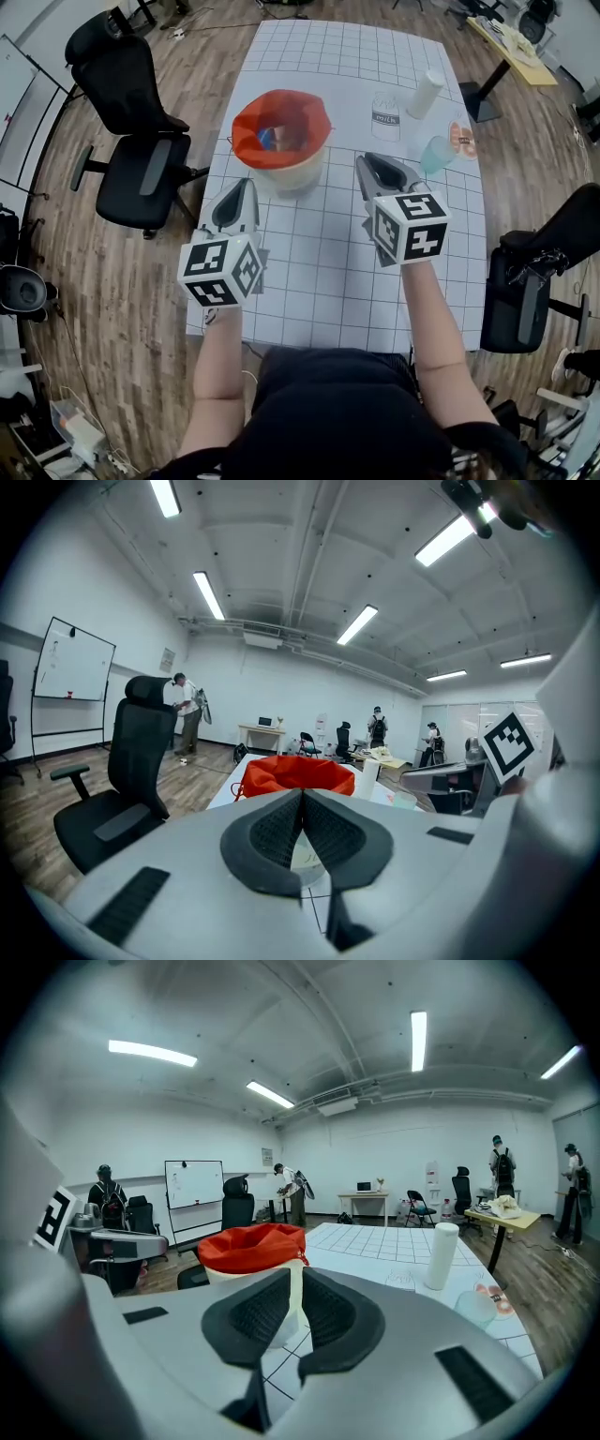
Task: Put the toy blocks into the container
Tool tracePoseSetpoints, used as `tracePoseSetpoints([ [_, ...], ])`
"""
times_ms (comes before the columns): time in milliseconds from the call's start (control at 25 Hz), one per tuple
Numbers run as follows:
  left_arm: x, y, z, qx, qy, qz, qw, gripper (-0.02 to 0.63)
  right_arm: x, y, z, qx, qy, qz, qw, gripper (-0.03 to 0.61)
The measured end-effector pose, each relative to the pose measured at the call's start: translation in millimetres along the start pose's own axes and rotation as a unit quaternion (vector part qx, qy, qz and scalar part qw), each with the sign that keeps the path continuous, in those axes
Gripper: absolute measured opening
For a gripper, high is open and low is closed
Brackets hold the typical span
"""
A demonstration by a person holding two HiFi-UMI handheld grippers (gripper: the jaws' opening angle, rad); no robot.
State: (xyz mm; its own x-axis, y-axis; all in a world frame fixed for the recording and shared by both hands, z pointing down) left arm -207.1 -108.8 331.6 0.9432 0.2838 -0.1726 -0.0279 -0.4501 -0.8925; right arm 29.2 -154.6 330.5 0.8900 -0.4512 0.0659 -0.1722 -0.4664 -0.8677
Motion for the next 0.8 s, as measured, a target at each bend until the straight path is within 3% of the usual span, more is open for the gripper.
tracePoseSetpoints([
  [800, 6, -46, -11, -0.05, -0.019, 0.018, 0.9984, 0.025, 16, -64, 9, -0.026, -0.022, -0.045, 0.998, 0.015],
])
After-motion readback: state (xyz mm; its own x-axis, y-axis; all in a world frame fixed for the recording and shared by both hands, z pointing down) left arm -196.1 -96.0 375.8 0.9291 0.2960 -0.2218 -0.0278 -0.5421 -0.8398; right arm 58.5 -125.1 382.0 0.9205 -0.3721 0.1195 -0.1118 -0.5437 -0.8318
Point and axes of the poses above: the fingertips, and each gripper's own axes: z backward along the fingers, x to its right, y out of its top, the point moved 6 cm from there along z, backward along the fingers, and after that the axes turned 10 degrees about -x, right-handed, at the moved point
